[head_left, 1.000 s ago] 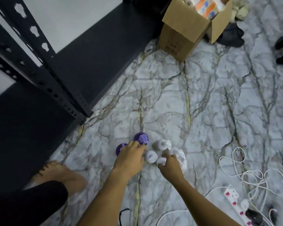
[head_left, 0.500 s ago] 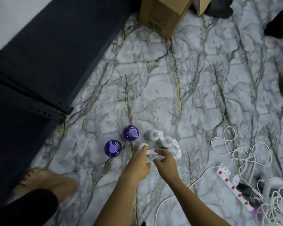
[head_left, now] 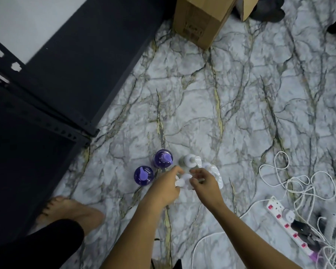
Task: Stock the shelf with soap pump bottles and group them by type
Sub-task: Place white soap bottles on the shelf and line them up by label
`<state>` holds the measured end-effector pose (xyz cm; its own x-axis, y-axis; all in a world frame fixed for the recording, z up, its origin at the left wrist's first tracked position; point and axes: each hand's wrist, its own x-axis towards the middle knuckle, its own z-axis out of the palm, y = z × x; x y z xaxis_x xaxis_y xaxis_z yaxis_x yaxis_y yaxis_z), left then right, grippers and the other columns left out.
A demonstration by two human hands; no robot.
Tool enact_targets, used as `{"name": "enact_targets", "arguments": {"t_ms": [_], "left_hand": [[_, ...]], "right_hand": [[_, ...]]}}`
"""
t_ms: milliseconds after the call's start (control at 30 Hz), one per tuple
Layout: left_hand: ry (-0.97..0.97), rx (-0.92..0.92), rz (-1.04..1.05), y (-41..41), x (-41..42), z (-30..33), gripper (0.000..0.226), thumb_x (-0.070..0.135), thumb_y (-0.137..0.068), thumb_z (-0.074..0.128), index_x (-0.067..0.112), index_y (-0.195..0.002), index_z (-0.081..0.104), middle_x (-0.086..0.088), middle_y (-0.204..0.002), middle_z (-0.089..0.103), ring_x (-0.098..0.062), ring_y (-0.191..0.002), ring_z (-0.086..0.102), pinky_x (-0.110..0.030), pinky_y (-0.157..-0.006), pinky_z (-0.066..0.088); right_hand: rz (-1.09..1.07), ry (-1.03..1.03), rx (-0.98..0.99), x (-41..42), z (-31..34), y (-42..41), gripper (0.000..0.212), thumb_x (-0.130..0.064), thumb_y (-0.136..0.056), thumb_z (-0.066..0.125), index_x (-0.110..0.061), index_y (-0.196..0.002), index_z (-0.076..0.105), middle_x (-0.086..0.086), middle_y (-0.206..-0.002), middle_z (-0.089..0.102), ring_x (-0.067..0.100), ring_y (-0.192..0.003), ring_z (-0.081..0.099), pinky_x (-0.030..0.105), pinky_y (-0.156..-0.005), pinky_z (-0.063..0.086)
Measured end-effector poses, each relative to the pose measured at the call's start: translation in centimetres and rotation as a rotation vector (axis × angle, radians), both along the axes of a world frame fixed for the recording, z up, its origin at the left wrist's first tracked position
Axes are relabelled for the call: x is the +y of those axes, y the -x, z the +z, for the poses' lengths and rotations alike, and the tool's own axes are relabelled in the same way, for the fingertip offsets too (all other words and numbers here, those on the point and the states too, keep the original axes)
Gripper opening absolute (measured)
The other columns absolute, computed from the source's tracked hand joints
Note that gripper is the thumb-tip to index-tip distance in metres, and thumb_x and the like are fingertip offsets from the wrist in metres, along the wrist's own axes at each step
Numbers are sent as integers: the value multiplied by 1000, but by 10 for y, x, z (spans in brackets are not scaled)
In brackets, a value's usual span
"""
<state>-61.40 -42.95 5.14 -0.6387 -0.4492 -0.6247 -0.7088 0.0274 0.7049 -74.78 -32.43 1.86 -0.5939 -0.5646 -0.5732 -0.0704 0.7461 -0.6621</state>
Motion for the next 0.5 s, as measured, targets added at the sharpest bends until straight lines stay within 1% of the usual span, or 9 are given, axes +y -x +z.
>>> {"name": "enact_targets", "arguments": {"t_ms": [67, 133, 200, 233, 300, 333, 433, 500], "left_hand": [[35, -28, -11, -2, -6, 11, 37, 14, -92, 58, 29, -125, 50, 7, -105, 57, -18, -97, 59, -35, -85, 53], [61, -33, -5, -3, -10, 24, 35, 18, -91, 61, 29, -123, 53, 7, -108, 58, -17, -98, 60, -33, -83, 54], [142, -42, -33, -3, -12, 41, 35, 17, -89, 64, 30, -120, 54, 6, -110, 59, -18, -99, 61, -34, -81, 54], [228, -50, -71, -3, -13, 51, 35, 17, -88, 65, 30, -118, 54, 6, -112, 60, -19, -99, 61, -36, -81, 54], [421, -60, -144, -5, -15, 70, 28, 15, -87, 63, 29, -110, 53, 2, -110, 61, -24, -95, 61, -41, -79, 53], [496, -51, -155, -6, -16, 81, 24, 15, -87, 60, 28, -105, 53, 0, -107, 62, -26, -93, 61, -41, -77, 52], [651, 7, -156, -14, -26, 118, 13, 19, -89, 56, 25, -100, 55, -2, -100, 64, -27, -90, 62, -34, -69, 45], [728, -2, -142, -24, -35, 146, 12, 23, -88, 58, 24, -100, 56, 0, -98, 64, -27, -89, 61, -31, -64, 34]], "right_hand": [[16, 23, 20, -5, 12, -1, 28, -6, -88, 59, -30, -100, 66, 1, -86, 68, 34, -76, 67, 46, -72, 57], [41, 44, 36, -10, 27, -2, 27, -7, -89, 59, -29, -102, 66, -2, -84, 66, 31, -75, 67, 36, -67, 56], [70, 62, 57, -16, 45, -3, 23, -10, -90, 60, -26, -105, 67, -5, -83, 65, 24, -70, 67, 25, -58, 51], [89, 71, 66, -19, 55, -3, 22, -12, -91, 60, -26, -106, 67, -6, -83, 65, 17, -65, 65, 22, -55, 49], [139, 96, 81, -27, 75, -3, 20, -16, -92, 60, -29, -107, 66, -6, -83, 65, 4, -58, 60, 18, -52, 47], [177, 107, 96, -33, 86, -4, 20, -18, -92, 61, -29, -107, 65, -6, -83, 65, 3, -59, 59, 17, -53, 45], [315, 133, 152, -53, 122, -4, 22, -21, -89, 63, -31, -109, 63, -5, -84, 66, 9, -70, 63, 19, -58, 42], [437, 142, 200, -69, 146, -5, 28, -18, -87, 63, -31, -111, 60, -4, -80, 66, 9, -68, 61, 20, -58, 41]]}}
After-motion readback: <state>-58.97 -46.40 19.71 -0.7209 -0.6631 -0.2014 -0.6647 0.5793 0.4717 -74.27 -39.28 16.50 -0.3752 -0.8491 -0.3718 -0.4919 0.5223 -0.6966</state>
